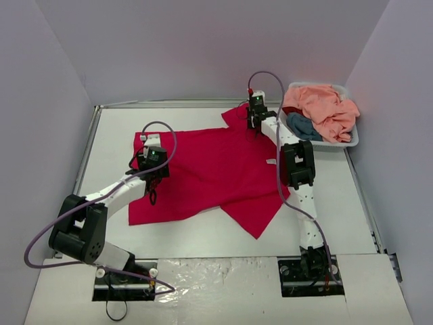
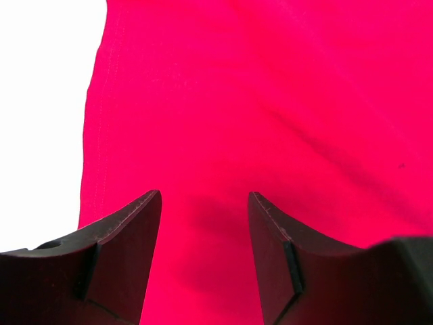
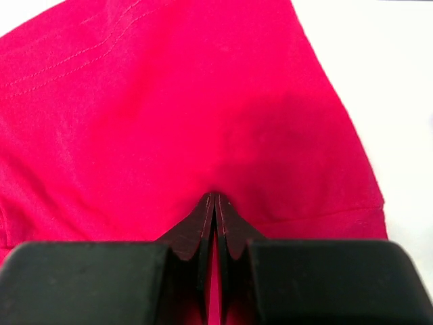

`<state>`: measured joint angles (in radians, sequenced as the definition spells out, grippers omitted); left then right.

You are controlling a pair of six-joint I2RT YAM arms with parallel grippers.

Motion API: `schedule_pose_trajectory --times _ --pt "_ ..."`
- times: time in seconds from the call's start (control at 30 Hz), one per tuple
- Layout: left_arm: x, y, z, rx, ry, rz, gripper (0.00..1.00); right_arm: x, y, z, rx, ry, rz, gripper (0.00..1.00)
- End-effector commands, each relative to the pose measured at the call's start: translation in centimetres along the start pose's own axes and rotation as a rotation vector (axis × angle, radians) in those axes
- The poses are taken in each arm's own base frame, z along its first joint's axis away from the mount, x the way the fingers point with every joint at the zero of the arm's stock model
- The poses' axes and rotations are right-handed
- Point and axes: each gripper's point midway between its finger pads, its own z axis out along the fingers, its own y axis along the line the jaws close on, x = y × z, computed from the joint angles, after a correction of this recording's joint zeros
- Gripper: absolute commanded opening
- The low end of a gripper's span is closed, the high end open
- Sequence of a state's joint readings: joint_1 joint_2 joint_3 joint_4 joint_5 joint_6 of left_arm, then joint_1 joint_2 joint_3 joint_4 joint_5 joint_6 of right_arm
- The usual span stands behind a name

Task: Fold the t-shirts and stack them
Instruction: Flatten out the tshirt

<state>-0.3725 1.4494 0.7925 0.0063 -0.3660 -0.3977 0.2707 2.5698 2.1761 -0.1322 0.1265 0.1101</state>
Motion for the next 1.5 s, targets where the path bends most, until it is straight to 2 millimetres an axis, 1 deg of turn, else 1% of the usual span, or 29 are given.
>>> schedule_pose_trajectory --times 0.0,0.17,0.23,0.27,0.3,0.43,0.47,0.57,0.73,0.77,0.87,0.93,0.97,1.0,1.07,1.1,1.13,1.17,1.23,1.27,1.3,1.37,1.43,1.47 --pt "-1.1 -0.1 -0.1 -0.013 -0.034 -0.004 0.53 2.7 -3.4 1.3 0.086 0.097 0.055 0.00" --pt "-1.0 0.0 0.2 -0.022 -0.027 0.003 0.52 2.4 -5.3 1.7 0.118 0.092 0.123 0.00" --pt "-1.0 -0.1 0.2 -0.021 -0.027 0.004 0.53 2.2 -5.7 1.9 0.124 0.088 0.142 0.00" --pt "-0.9 -0.1 0.3 -0.022 -0.023 0.008 0.52 1.7 -5.8 1.9 0.125 0.078 0.150 0.00" --pt "-0.8 -0.2 0.3 -0.022 -0.022 0.010 0.53 1.9 -6.1 2.1 0.127 0.083 0.157 0.00" --pt "-0.7 -0.4 0.4 -0.021 -0.018 0.016 0.52 1.4 -6.0 2.5 0.105 0.072 0.183 0.00" --pt "-0.7 -0.5 0.5 -0.020 -0.016 0.017 0.53 1.0 -5.7 2.6 0.084 0.066 0.186 0.00" --pt "-0.6 -0.7 0.6 -0.019 -0.013 0.022 0.53 1.1 -5.4 2.9 0.066 0.068 0.189 0.00" --pt "-0.7 -0.7 0.6 -0.021 -0.016 0.023 0.52 0.3 -4.8 2.7 0.028 0.056 0.192 0.00" --pt "-0.7 -0.7 0.6 -0.022 -0.018 0.022 0.53 0.1 -4.4 2.6 0.006 0.054 0.192 0.00" --pt "-0.9 -0.7 0.5 -0.021 -0.022 0.021 0.52 -1.3 -3.8 1.7 -0.023 0.029 0.186 0.00" --pt "-0.9 -0.8 0.4 -0.020 -0.024 0.019 0.53 -2.7 -3.5 0.5 -0.037 0.006 0.182 0.00" --pt "-1.1 -0.9 0.3 -0.018 -0.030 0.019 0.53 -4.0 -3.3 -0.5 -0.046 -0.019 0.184 0.00" --pt "-1.1 -0.9 0.2 -0.018 -0.032 0.019 0.53 -4.5 -3.2 -1.1 -0.054 -0.027 0.185 0.00" --pt "-1.5 -1.0 -0.1 -0.013 -0.044 0.019 0.53 -5.3 -3.0 -2.1 -0.060 -0.039 0.188 0.09" --pt "-1.6 -1.0 -0.3 -0.013 -0.046 0.022 0.53 -6.7 -2.9 -3.5 -0.067 -0.067 0.189 0.17" --pt "-1.9 -1.0 -0.5 -0.012 -0.055 0.020 0.53 -6.7 -3.0 -3.9 -0.066 -0.064 0.191 0.28" --pt "-2.0 -0.9 -0.7 -0.016 -0.059 0.018 0.52 -8.1 -3.0 -5.4 -0.073 -0.094 0.197 0.28" --pt "-2.2 -0.9 -1.2 -0.008 -0.072 0.016 0.52 -8.9 -2.7 -6.6 -0.081 -0.110 0.201 0.32" --pt "-2.3 -0.9 -1.4 -0.007 -0.076 0.015 0.53 -9.3 -2.7 -7.6 -0.083 -0.119 0.201 0.32" --pt "-2.3 -0.9 -1.6 -0.005 -0.079 0.015 0.53 -9.5 -2.2 -8.1 -0.093 -0.124 0.198 0.35" --pt "-2.4 -0.9 -1.9 -0.001 -0.087 0.010 0.53 -10.0 -1.8 -9.5 -0.101 -0.134 0.190 0.36" --pt "-2.5 -0.8 -2.3 0.001 -0.096 0.006 0.53 -9.7 -0.8 -10.4 -0.116 -0.130 0.177 0.37" --pt "-2.5 -0.8 -2.4 0.001 -0.098 0.005 0.53 -9.2 -0.5 -11.1 -0.118 -0.118 0.168 0.37"
